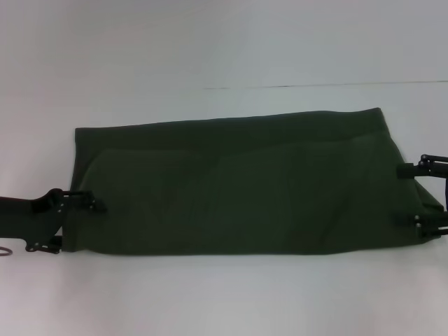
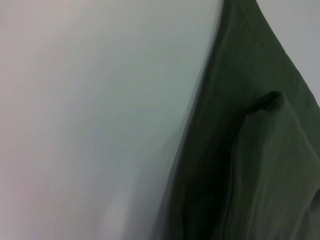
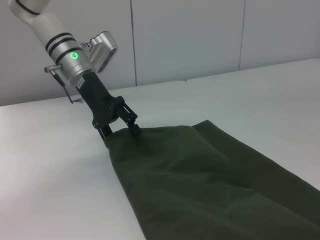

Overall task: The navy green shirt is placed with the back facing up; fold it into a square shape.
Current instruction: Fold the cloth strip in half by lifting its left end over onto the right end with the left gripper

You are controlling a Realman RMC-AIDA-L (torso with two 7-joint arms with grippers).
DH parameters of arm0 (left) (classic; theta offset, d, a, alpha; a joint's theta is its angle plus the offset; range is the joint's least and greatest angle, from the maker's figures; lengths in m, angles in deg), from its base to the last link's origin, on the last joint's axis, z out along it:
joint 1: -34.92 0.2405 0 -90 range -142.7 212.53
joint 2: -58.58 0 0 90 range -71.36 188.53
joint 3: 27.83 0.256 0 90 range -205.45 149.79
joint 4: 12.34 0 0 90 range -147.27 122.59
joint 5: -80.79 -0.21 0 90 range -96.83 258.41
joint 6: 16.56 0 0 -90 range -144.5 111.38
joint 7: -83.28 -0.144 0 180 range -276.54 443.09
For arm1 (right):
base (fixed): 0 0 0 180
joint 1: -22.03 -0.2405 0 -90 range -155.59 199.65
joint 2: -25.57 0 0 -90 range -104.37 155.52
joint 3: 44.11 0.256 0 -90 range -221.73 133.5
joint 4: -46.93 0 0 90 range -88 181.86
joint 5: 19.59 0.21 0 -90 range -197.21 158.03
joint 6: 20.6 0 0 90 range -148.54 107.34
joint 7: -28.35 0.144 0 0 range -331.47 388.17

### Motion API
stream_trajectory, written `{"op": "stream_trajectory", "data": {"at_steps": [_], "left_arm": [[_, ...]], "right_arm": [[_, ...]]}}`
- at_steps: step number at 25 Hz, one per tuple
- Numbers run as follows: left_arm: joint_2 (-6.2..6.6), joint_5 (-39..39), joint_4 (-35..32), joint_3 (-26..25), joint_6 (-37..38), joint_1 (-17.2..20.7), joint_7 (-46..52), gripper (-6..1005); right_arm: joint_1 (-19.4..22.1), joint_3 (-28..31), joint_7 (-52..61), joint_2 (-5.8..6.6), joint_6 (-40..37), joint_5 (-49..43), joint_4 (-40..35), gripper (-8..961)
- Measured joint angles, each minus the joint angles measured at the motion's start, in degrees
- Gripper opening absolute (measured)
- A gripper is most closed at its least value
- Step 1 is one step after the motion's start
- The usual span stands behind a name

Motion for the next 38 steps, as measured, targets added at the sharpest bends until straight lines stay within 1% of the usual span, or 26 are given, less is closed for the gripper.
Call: {"op": "stream_trajectory", "data": {"at_steps": [21, 26, 32, 38], "left_arm": [[0.0, 0.0, 0.1, 0.1, 0.0, 0.0, 0.0, 891], [-0.07, 0.0, 0.3, 0.1, 0.0, 0.0, 0.0, 836], [-0.09, 0.0, 0.3, 0.1, -0.1, 0.0, 0.0, 620], [-0.09, 0.0, 0.2, 0.1, -0.1, 0.0, 0.0, 507]], "right_arm": [[-0.2, -0.3, -0.1, -0.05, 0.0, 0.1, 0.0, 909], [-0.2, -0.3, -0.1, -0.14, 0.0, 0.1, 0.0, 909], [-0.2, -0.3, -0.1, -0.28, 0.0, -0.1, 0.0, 909], [-0.2, -0.3, -0.1, -0.43, 0.0, -0.2, 0.0, 908]]}}
